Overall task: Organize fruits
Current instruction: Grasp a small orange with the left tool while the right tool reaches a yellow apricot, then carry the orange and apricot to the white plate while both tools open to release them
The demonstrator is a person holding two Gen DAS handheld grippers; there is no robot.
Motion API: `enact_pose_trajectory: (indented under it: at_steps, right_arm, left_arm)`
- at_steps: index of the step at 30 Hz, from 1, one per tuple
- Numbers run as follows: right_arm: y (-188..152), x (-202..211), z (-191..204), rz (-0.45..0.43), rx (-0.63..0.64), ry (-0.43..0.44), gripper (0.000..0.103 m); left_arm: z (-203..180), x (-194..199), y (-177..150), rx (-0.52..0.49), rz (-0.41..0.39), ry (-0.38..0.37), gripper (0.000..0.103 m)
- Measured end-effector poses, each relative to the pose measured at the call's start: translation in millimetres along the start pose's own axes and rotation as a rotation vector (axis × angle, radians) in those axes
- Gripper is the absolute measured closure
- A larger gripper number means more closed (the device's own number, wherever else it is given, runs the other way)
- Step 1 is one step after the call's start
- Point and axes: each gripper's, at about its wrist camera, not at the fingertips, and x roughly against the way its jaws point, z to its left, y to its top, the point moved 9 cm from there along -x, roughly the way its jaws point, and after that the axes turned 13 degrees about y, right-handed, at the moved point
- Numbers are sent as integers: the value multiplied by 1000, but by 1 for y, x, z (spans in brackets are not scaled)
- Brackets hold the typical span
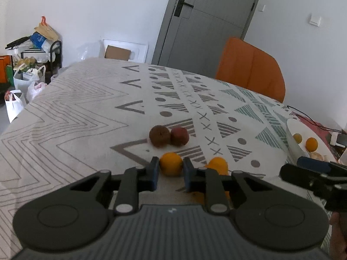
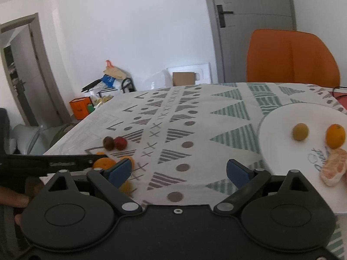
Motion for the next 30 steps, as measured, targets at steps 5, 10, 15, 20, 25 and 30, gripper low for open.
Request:
enact_pose_trajectory:
  at_steps: [5, 10, 15, 20, 25, 30]
  right_arm:
    - [-6, -11, 16, 45, 29, 54, 27]
    - [-12, -22, 27, 84, 34, 87, 43]
    - [-18, -29, 42, 104, 56, 140, 59]
    - [-17, -26, 51, 103, 63, 179, 88]
    - [-17, -23, 46, 97, 31, 189, 90]
    - [-21, -29, 45, 115, -8, 208, 72]
  left_arm:
    - [9, 5, 2, 14, -9, 9, 81]
    - [18, 11, 6, 17, -23, 27, 81]
    - [26, 15, 7, 26, -29, 40, 81]
    - [27, 21, 9, 19, -42, 46, 82]
    - [20, 26, 11, 12, -59, 39, 81]
    - [21, 29, 9, 16, -59, 33, 81]
